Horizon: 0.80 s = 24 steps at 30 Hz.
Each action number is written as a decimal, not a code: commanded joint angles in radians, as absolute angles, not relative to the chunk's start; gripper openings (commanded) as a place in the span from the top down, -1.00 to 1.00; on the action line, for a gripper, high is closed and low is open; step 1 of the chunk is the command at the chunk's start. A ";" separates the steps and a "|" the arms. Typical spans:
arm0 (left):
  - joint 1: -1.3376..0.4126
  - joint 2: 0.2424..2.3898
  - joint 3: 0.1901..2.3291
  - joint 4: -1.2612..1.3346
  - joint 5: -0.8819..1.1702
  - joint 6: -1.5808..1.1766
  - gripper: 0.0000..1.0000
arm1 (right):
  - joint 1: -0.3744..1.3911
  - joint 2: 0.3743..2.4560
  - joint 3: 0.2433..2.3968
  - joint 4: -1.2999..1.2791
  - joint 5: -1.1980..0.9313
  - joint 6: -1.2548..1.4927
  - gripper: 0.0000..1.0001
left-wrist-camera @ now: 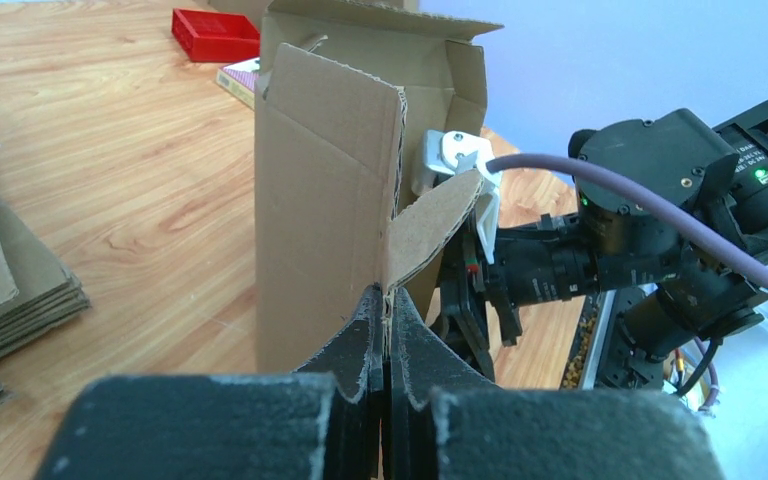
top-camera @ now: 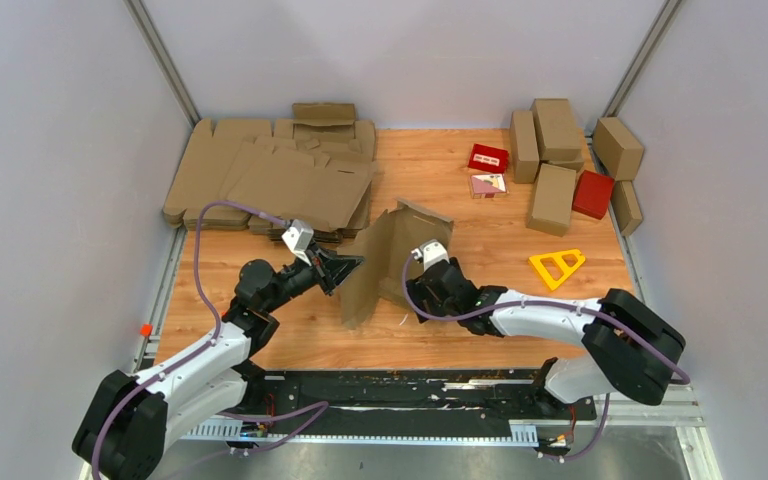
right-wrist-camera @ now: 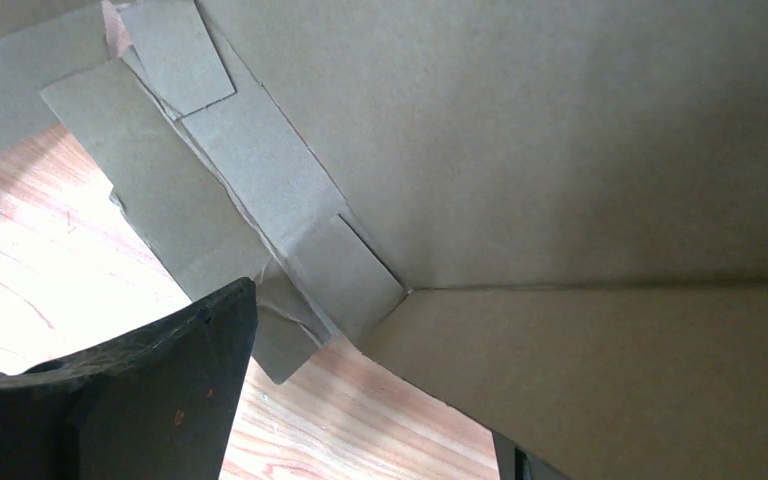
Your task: Fold the paper box
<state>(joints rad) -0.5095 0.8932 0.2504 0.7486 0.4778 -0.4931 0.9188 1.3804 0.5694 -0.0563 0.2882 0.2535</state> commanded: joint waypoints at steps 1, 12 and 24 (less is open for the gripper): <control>-0.518 0.893 0.252 0.801 0.512 -0.516 0.97 | 0.973 1.409 0.615 -0.066 0.319 0.197 -0.61; -0.518 0.884 0.255 0.764 0.502 -0.483 0.97 | 0.965 1.395 0.616 -0.033 0.291 0.210 -0.74; -0.518 0.885 0.259 0.756 0.505 -0.477 0.97 | 0.863 1.307 0.541 0.090 0.044 0.226 -0.88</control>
<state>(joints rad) -0.5095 0.8921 0.2504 0.7429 0.4702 -0.4835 0.8673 1.3499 0.5594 -0.0032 0.1547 0.2337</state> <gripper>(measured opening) 0.013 0.941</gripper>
